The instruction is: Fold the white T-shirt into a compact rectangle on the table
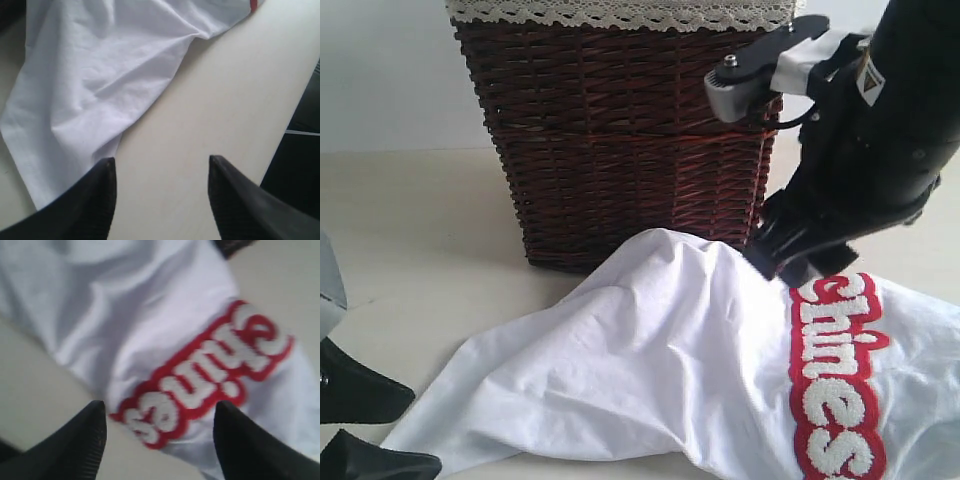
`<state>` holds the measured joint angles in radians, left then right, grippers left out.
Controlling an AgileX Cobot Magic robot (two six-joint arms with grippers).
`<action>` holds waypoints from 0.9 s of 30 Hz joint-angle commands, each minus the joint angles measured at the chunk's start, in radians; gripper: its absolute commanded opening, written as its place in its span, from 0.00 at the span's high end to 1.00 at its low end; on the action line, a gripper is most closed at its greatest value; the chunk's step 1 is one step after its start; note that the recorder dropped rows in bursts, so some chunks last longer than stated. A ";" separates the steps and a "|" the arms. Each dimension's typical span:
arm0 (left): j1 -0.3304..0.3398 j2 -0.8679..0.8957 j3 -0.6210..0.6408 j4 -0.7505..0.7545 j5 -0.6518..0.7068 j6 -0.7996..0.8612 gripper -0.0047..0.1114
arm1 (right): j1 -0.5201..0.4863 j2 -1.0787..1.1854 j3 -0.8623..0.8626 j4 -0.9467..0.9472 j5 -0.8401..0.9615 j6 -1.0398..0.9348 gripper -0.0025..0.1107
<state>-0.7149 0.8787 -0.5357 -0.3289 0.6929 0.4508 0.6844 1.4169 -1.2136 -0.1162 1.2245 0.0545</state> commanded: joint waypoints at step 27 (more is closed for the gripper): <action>0.126 0.849 -0.209 -0.079 -0.531 -0.286 0.52 | 0.000 -0.127 0.127 0.106 -0.003 -0.054 0.53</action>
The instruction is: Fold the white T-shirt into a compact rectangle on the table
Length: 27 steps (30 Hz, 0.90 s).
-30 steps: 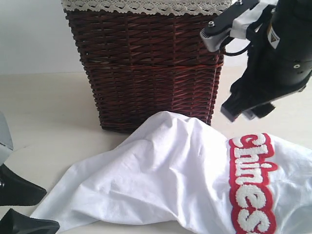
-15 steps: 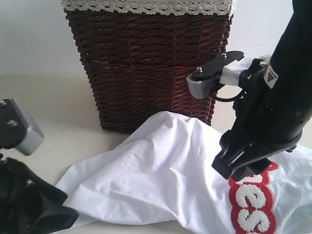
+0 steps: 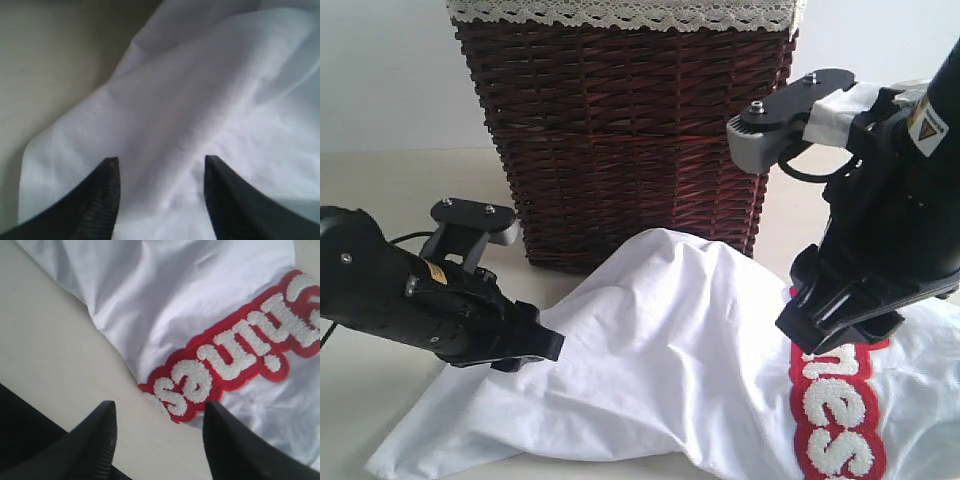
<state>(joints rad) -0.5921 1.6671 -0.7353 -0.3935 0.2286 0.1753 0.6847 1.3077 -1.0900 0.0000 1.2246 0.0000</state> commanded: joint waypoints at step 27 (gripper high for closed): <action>0.546 -0.198 -0.021 0.066 0.439 0.019 0.74 | 0.000 -0.023 0.118 -0.013 -0.033 -0.151 0.53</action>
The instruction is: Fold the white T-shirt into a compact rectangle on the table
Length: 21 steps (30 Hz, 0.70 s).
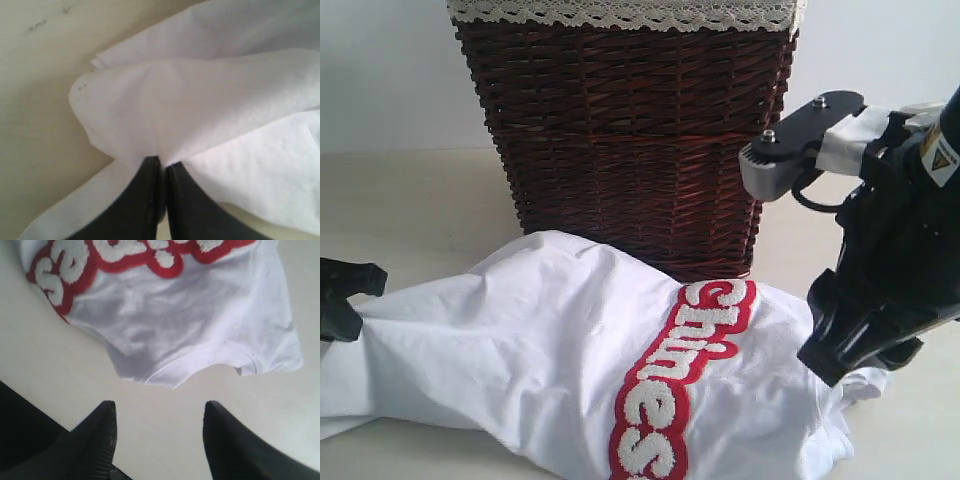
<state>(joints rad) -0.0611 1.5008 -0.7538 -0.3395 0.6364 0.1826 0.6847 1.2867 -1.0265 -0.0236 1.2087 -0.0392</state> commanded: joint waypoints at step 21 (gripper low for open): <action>-0.111 -0.226 -0.024 -0.140 0.051 0.215 0.32 | 0.000 0.293 0.402 -0.987 -0.491 0.611 0.53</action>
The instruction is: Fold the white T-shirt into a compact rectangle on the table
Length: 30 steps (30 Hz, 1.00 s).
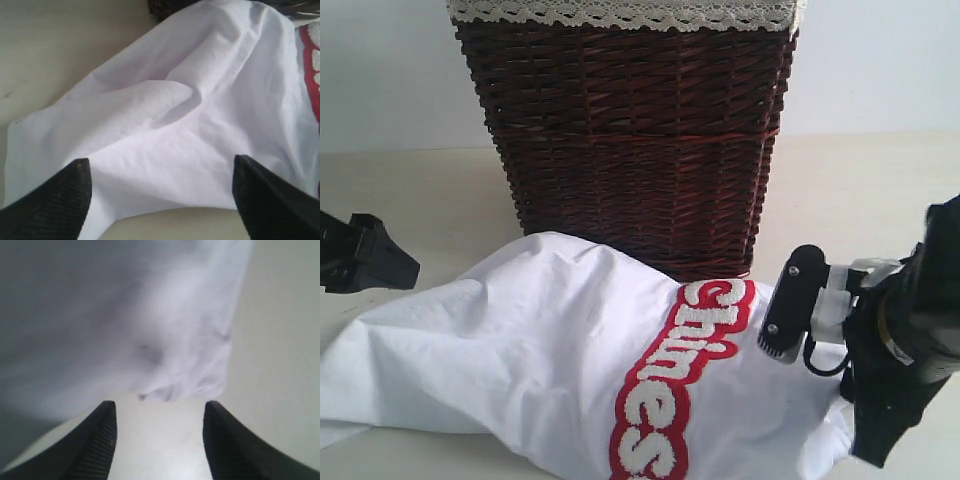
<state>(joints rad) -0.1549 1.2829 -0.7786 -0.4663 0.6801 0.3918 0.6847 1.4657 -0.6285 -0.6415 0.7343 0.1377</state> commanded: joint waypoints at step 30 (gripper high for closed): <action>-0.284 -0.008 0.019 -0.160 0.167 0.307 0.32 | -0.007 0.059 -0.178 -0.384 0.130 0.386 0.98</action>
<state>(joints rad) -0.4024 1.2823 -0.7643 -0.6155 0.8163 0.6528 0.6847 1.5814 -0.8011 -1.0448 0.8794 0.5398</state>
